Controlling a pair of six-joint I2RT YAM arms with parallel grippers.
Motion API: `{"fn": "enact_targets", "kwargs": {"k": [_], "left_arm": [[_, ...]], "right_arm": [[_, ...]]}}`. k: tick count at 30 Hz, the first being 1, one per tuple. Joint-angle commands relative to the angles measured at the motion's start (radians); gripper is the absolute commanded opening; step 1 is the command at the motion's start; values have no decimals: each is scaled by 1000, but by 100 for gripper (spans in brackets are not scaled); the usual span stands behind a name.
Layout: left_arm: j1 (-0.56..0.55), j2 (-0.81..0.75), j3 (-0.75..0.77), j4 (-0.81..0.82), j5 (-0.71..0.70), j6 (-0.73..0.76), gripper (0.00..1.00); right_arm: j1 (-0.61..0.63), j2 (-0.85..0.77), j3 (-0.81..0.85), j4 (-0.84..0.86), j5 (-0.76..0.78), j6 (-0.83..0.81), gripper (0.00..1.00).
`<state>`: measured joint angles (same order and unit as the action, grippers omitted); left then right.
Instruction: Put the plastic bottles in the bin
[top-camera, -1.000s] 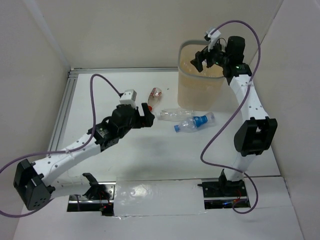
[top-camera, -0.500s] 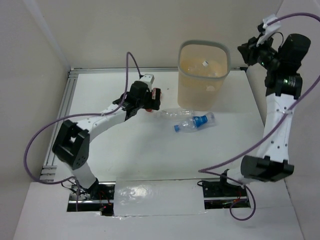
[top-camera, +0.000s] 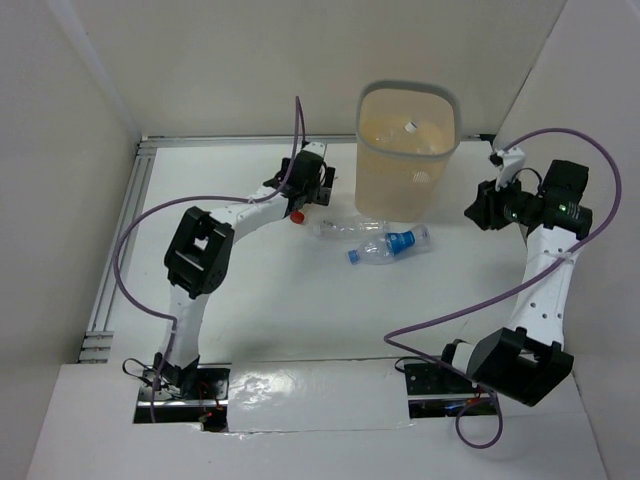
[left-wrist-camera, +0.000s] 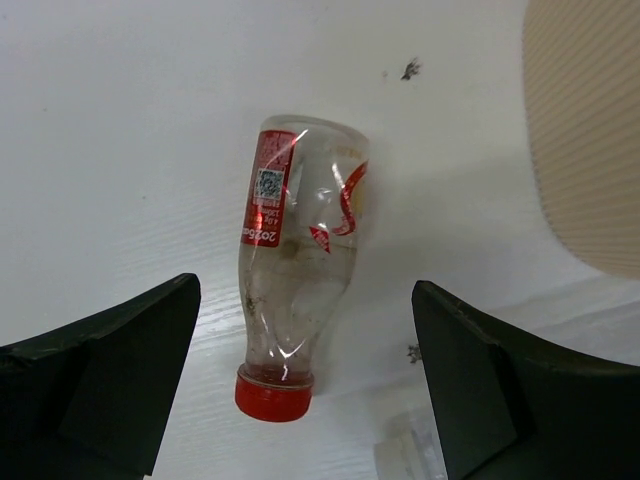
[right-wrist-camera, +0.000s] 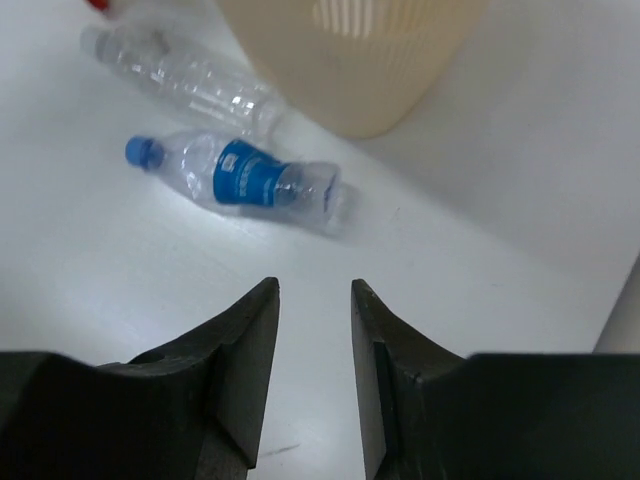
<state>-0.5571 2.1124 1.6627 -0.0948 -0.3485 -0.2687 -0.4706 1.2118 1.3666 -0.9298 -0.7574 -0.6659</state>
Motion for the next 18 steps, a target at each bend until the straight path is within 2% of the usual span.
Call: {"fn": "enact_targets", "kwargs": {"k": [1,11,14,16,17,18], "left_arm": [[22,56,63,-32,-49,-24,100],[22,187,108,-68,-80,-75,96],[22,198,108,-80,-89,-86,91],[13,198,108,-91,-99,-95,80],[13,198,98,-101,-99,-95,75],[13,176,98,-102,-109,-95,71]], "right_arm": [[-2,-66,-53,-110,-72,-112,43],[-2,-46,-127,-142,-92,-144,48],[-2,-46,-147,-133,-92,-144,52],[-2,-46,-159,-133,-92,-144,54],[7,-55,-172,-133,-92,-144,57],[7,-55,-181,-147,-92,-173,66]]}}
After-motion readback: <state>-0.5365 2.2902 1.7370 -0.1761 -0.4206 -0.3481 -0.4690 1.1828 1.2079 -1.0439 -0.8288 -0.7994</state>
